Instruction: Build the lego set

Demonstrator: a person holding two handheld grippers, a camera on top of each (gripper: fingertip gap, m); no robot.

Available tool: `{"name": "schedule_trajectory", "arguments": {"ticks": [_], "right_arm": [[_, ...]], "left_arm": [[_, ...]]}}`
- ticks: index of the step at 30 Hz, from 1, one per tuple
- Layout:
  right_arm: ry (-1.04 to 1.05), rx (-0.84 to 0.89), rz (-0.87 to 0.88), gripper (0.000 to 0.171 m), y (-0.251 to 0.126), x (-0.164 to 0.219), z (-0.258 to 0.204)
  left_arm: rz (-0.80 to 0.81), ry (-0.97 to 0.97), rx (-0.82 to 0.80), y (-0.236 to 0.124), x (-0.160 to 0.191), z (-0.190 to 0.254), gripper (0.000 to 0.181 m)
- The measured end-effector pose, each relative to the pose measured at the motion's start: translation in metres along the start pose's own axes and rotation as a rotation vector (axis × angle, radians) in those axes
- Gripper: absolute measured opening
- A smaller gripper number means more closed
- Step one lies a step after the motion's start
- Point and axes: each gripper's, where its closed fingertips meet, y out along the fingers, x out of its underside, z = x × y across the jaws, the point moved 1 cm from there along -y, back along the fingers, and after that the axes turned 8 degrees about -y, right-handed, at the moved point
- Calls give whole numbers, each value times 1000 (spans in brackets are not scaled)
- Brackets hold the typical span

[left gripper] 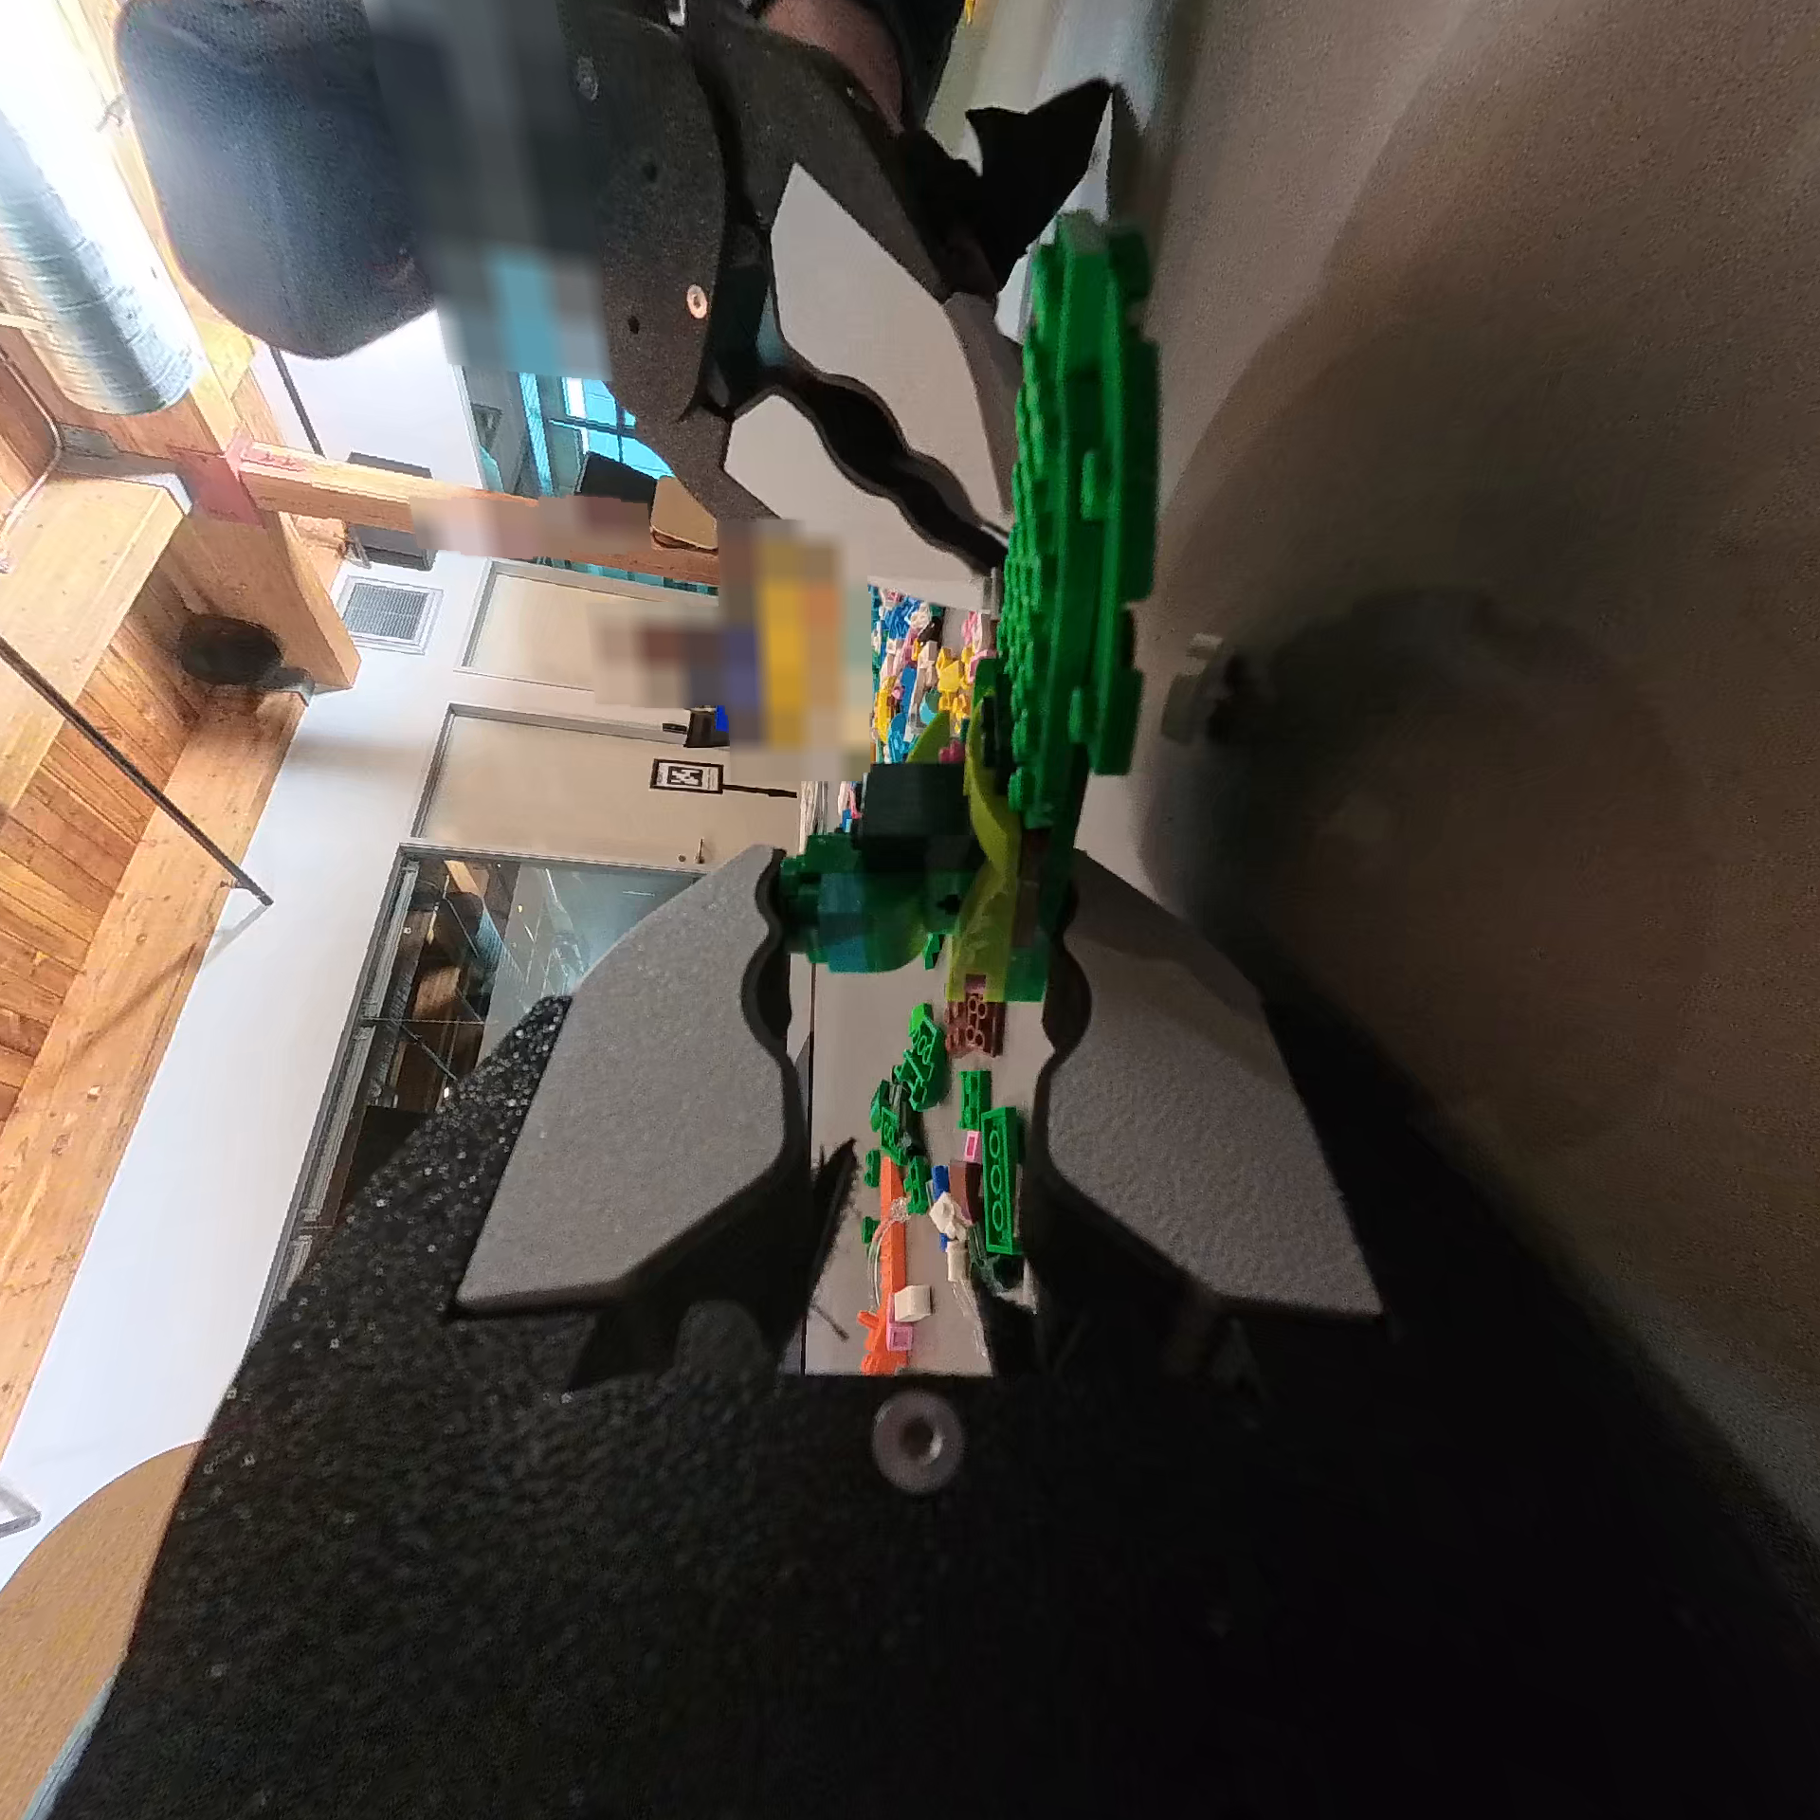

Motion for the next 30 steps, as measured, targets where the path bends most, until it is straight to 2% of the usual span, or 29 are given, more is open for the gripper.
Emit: {"name": "schedule_trajectory", "arguments": {"ticks": [3, 8, 11, 30], "right_arm": [[-1, 15, 46, 7, -3, -11, 3], [8, -4, 212, 7, -11, -52, 4], [11, -32, 251, 7, -9, -68, 0], [-101, 34, 117, 7, 7, -73, -4]], "left_arm": [[0, 1, -2, -1, -1, 0, 48], [17, 14, -17, -2, -5, -1, 48], [18, 20, -18, -1, -6, 0, 48], [26, 2, -10, -4, -5, 1, 48]]}}
